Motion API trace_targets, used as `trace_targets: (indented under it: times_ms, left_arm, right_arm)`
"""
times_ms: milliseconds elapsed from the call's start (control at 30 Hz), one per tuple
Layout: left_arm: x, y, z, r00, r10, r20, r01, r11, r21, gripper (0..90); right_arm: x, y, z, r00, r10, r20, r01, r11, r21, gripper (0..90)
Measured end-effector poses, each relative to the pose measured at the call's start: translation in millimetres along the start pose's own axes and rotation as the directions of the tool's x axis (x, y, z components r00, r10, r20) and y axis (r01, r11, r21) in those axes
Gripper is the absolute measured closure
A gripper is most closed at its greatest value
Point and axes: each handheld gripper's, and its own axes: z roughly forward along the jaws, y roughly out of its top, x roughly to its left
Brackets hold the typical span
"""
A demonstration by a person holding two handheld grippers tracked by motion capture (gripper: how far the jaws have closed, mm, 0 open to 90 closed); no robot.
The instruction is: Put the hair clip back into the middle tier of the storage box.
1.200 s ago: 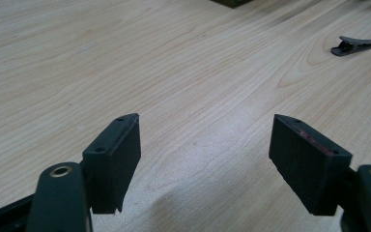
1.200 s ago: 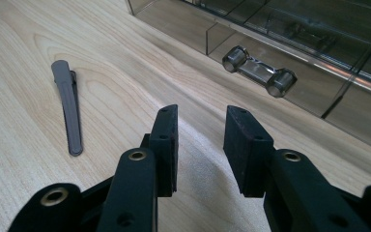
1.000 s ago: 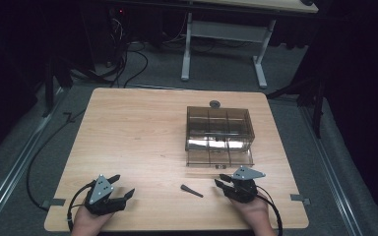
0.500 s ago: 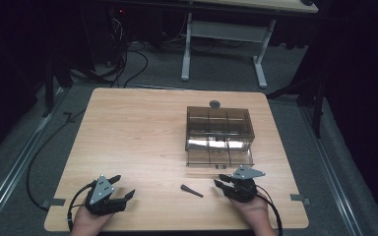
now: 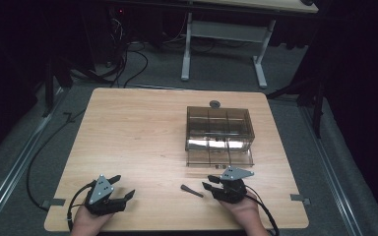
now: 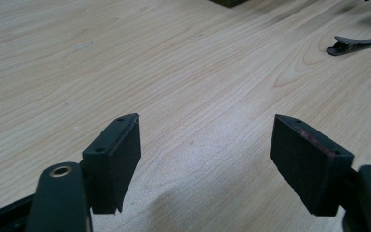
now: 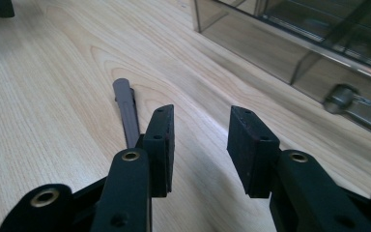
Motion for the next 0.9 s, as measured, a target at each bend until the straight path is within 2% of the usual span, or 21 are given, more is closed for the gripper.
trace_targets:
  times_ms: [133,367,567,733,900]
  left_arm:
    - [0.2,0.1,0.3,1.0,-0.001,0.007,0.001,1.0,0.003,27.0]
    - [0.1,0.1,0.2,1.0,-0.001,0.006,0.001,1.0,0.002,27.0]
    - [0.1,0.0,0.1,1.0,-0.001,0.005,0.001,1.0,0.002,27.0]
    - [0.2,-0.1,0.0,1.0,-0.001,0.004,0.001,1.0,-0.002,27.0]
    - [0.2,-0.2,-0.2,1.0,0.0,0.005,0.0,1.0,-0.003,27.0]
  right_arm:
    - [4.1,3.0,4.7,0.9998,-0.013,-0.016,0.013,1.0,0.006,62.7]
    - [20.9,13.5,21.5,0.9962,-0.052,-0.07,0.053,0.998,0.015,64.7]
    - [31.8,18.7,33.6,0.9924,-0.085,-0.089,0.088,0.995,0.034,67.4]
    - [38.0,16.9,40.8,0.9896,-0.12,-0.079,0.126,0.989,0.079,73.1]
    - [36.4,16.4,40.1,0.9908,-0.108,-0.082,0.114,0.991,0.076,75.4]
